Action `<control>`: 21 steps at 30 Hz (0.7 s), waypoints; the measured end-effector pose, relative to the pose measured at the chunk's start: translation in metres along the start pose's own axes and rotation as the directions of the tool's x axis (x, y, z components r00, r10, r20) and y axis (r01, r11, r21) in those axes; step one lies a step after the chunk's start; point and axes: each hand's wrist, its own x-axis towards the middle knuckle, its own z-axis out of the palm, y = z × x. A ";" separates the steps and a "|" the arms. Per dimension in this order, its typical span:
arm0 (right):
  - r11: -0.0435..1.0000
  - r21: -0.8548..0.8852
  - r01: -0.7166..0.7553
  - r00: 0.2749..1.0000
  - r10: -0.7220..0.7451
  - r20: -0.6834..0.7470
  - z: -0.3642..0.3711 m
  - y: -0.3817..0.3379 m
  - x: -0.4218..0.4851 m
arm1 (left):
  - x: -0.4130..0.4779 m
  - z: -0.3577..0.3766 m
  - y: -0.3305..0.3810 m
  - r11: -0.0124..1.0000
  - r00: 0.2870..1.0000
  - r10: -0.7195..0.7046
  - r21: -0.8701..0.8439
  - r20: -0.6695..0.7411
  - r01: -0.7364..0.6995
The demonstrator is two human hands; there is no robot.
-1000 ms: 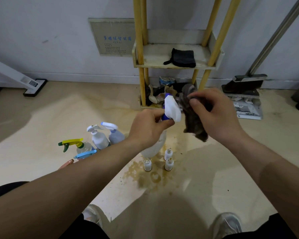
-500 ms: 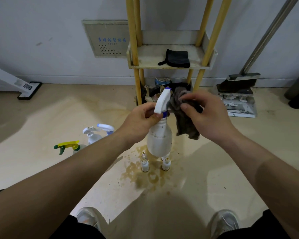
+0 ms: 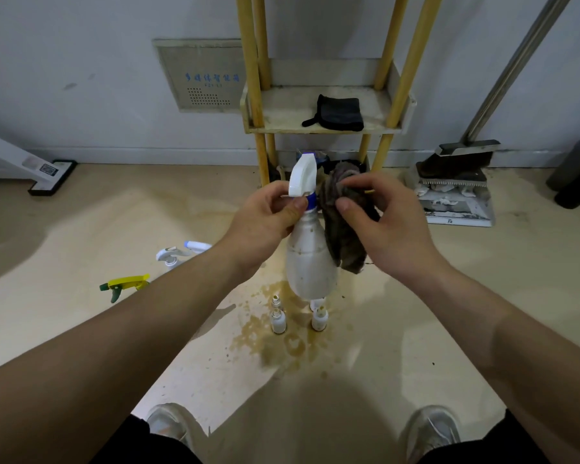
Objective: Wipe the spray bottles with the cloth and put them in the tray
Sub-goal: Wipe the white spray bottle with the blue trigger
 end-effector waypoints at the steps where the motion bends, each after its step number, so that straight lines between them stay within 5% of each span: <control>1: 1.000 -0.019 0.025 1.000 -0.025 0.017 0.007 0.000 -0.004 | 0.001 0.001 0.001 1.000 1.000 0.003 -0.023 -0.009 -0.003; 6: 0.979 -0.172 0.105 0.985 -0.079 0.150 0.027 0.016 -0.021 | 0.007 -0.002 -0.009 0.998 0.991 -0.020 -0.065 -0.129 0.012; 11: 0.986 -0.163 -0.028 0.980 0.059 0.188 0.029 0.027 -0.026 | 0.011 -0.010 -0.016 0.998 0.969 -0.023 -0.068 -0.247 0.006; 18: 0.925 -0.204 0.322 0.945 -0.300 0.129 0.047 0.017 -0.036 | 0.009 0.000 -0.019 0.993 0.967 -0.054 -0.114 -0.250 0.025; 21: 0.979 -0.148 0.142 0.988 -0.131 0.082 0.043 0.027 -0.032 | 0.012 -0.005 -0.014 0.989 0.954 -0.069 -0.144 -0.290 0.028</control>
